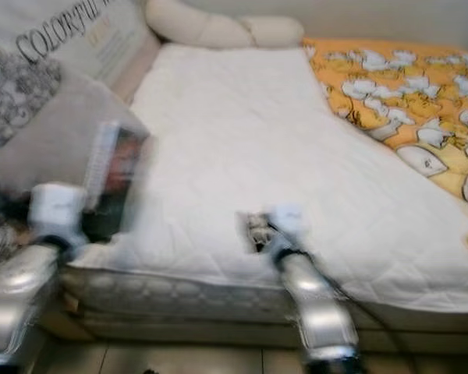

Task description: Clean up the room

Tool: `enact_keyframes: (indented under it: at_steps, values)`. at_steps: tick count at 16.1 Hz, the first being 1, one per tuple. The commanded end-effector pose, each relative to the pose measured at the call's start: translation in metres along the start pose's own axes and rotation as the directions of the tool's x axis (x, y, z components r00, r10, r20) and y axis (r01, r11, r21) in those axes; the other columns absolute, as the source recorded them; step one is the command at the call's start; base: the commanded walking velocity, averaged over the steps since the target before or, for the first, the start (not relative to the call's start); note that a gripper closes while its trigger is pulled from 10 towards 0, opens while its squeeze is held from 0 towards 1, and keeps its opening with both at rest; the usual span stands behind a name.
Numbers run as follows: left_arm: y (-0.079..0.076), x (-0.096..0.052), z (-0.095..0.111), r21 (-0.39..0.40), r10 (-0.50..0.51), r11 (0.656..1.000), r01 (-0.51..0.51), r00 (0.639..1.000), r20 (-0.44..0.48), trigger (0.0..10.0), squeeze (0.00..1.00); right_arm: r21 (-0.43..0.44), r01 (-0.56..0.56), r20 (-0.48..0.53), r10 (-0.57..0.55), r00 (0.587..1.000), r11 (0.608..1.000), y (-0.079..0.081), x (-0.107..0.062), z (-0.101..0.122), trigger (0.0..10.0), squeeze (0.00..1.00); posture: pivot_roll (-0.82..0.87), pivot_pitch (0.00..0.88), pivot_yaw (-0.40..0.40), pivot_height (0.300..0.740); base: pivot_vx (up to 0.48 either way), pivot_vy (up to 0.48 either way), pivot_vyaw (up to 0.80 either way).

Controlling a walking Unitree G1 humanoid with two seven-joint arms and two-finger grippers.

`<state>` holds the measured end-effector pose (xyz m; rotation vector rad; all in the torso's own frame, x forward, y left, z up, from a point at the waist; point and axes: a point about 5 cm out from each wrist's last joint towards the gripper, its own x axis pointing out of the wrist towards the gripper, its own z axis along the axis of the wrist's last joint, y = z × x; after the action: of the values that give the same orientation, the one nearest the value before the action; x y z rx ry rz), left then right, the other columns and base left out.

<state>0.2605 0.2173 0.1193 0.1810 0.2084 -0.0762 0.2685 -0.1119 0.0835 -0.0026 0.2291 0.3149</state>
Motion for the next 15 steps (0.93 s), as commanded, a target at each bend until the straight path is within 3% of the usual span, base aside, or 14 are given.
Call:
enact_keyframes:
  at_steps: [1,5,9,15]
  values:
    - [-0.0111,0.0031,0.0169,0.011,-0.046,0.999,0.046,0.996,0.077,10.0,0.00,-0.011,0.054,0.005,-0.054,0.999,0.998,-0.0161,-0.0047,0.0009,10.0,0.00,-0.04,0.000,0.009,0.740,0.334,0.000,0.00]
    - [-0.0102,0.0033,0.0171,0.020,-0.051,0.999,0.050,0.996,0.078,10.0,0.00,-0.006,0.045,0.012,-0.044,0.999,0.999,-0.0145,-0.0041,0.0002,10.0,0.00,-0.04,0.000,0.012,0.740,0.335,0.000,0.00]
    - [-0.0099,0.0032,0.0177,0.026,-0.058,0.998,0.056,0.995,0.078,10.0,0.00,0.019,0.047,0.006,-0.047,0.999,0.999,-0.0146,-0.0036,-0.0002,10.0,0.00,-0.04,0.000,0.014,0.740,0.334,0.000,-0.70]
    - [-0.0115,0.0022,0.0152,0.038,-0.066,0.997,0.064,0.996,0.058,10.0,0.00,0.004,0.044,0.013,-0.044,0.999,0.999,-0.0162,-0.0044,0.0022,10.0,0.00,-0.04,0.000,0.016,0.740,0.204,0.000,0.00]
